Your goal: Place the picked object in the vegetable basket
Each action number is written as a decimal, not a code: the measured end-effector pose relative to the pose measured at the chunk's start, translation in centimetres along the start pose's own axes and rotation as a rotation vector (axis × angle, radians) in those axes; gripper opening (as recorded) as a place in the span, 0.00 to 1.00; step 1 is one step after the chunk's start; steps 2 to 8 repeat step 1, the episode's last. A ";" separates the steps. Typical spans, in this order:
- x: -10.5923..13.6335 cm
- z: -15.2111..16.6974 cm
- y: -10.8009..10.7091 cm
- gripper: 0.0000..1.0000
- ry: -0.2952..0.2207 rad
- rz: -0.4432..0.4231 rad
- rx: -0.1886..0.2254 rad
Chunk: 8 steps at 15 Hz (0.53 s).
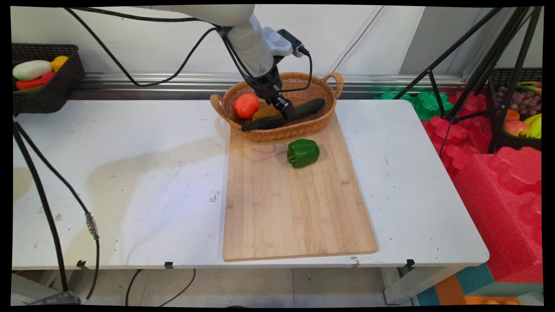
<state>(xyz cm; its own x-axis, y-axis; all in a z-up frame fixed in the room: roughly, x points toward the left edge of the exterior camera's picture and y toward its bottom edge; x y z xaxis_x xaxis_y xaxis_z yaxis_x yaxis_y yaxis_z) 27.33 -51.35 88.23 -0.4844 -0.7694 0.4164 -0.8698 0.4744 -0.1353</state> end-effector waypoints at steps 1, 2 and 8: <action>0.1 0.0 0.0 1.00 0.002 0.004 0.000; 0.1 0.0 0.0 1.00 0.002 0.004 0.000; 0.1 0.0 0.0 1.00 0.002 0.004 0.000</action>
